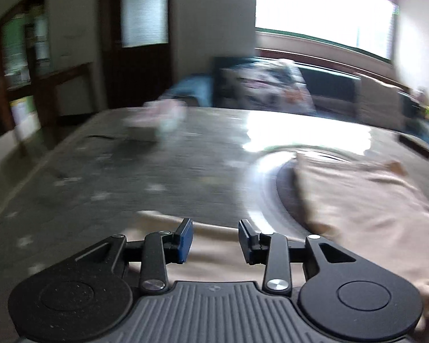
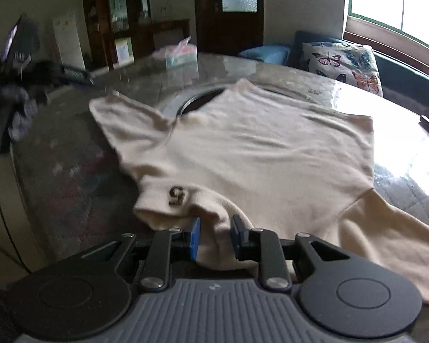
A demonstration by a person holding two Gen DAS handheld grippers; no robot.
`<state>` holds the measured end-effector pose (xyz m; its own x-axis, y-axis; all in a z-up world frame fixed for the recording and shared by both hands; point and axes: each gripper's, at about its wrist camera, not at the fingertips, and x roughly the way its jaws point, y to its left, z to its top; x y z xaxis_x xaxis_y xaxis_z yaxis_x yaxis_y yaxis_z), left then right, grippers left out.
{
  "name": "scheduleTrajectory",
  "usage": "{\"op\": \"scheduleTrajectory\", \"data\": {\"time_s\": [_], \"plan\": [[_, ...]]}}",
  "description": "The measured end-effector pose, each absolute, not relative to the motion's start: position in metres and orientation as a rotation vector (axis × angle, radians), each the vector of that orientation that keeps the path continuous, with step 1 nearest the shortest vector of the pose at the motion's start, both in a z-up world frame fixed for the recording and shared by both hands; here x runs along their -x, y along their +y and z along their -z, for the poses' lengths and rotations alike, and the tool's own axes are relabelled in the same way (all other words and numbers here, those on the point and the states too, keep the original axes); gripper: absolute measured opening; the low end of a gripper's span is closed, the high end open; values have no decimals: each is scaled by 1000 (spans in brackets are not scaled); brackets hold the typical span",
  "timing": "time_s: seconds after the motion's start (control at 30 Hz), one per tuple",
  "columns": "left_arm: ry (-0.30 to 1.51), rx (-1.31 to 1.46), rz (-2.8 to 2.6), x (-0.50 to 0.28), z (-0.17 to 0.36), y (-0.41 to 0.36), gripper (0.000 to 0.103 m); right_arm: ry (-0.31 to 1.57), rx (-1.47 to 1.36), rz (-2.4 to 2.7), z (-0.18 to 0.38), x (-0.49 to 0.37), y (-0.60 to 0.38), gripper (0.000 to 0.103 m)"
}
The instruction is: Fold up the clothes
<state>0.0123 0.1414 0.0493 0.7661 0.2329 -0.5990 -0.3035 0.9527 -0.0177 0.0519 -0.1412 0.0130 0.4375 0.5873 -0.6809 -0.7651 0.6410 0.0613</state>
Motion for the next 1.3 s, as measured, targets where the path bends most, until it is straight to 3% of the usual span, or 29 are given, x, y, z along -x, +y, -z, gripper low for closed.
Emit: {"op": "scheduleTrajectory", "data": {"time_s": [0.73,1.03,1.3], "plan": [[708,-51,316,-66,-24,-59,38,714,53,-318,-10,-110,-281,22],[749,-90,410,-72,-10,-98,38,690,-45,32,3,-124,-370,22],[765,-128,434,-72,-2,-107,38,692,-77,-7,11,-131,-379,20]]}}
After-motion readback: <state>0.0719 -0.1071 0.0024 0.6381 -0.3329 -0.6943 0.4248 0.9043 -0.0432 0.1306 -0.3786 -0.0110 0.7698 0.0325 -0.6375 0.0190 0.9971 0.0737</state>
